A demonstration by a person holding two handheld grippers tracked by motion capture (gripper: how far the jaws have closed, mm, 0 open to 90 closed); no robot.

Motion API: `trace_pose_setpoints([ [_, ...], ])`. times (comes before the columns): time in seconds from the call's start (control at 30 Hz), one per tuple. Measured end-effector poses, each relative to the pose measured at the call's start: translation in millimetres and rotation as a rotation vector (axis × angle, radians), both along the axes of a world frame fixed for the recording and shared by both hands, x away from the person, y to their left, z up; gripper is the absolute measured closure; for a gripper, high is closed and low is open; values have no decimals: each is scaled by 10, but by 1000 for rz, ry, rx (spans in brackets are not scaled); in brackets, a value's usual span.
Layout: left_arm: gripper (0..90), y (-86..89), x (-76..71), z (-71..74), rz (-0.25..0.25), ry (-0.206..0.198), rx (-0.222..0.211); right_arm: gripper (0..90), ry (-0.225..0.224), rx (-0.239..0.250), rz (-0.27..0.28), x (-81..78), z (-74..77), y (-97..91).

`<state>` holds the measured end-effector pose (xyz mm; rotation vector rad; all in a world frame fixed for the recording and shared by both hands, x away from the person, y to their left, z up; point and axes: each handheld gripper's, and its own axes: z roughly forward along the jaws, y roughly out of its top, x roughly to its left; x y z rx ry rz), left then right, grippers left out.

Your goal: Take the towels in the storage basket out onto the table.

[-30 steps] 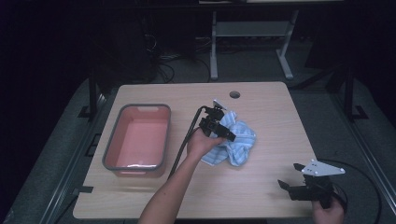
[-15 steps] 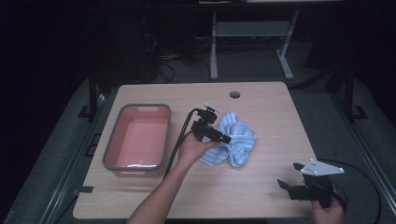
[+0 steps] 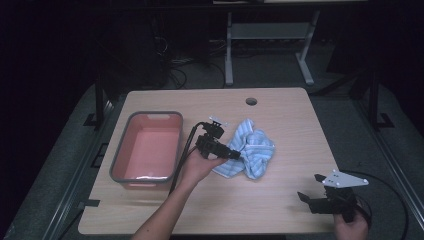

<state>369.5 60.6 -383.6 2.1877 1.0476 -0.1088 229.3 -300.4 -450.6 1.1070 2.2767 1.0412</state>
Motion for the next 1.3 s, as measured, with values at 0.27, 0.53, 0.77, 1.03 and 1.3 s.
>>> trace_pose_setpoints([
  [0.27, 298, 49, -92, 3, 1, -14, -11, 137, -2, -4, -4, 12, 3, -19],
  [0.53, 281, 123, -192, -45, 3, -19, -23, 137, 0, -4, -11, 6, 4, -27],
  [0.77, 267, 170, -297, -53, -10, -30, -18, 137, 4, -6, -15, 5, 0, -31],
  [1.03, 255, 193, -457, -31, -35, -55, -32, 137, 7, -12, -14, 5, -12, -21],
  [1.3, 248, 259, -602, -95, -48, -59, -41, 137, 11, -18, -18, 4, -23, -23],
])
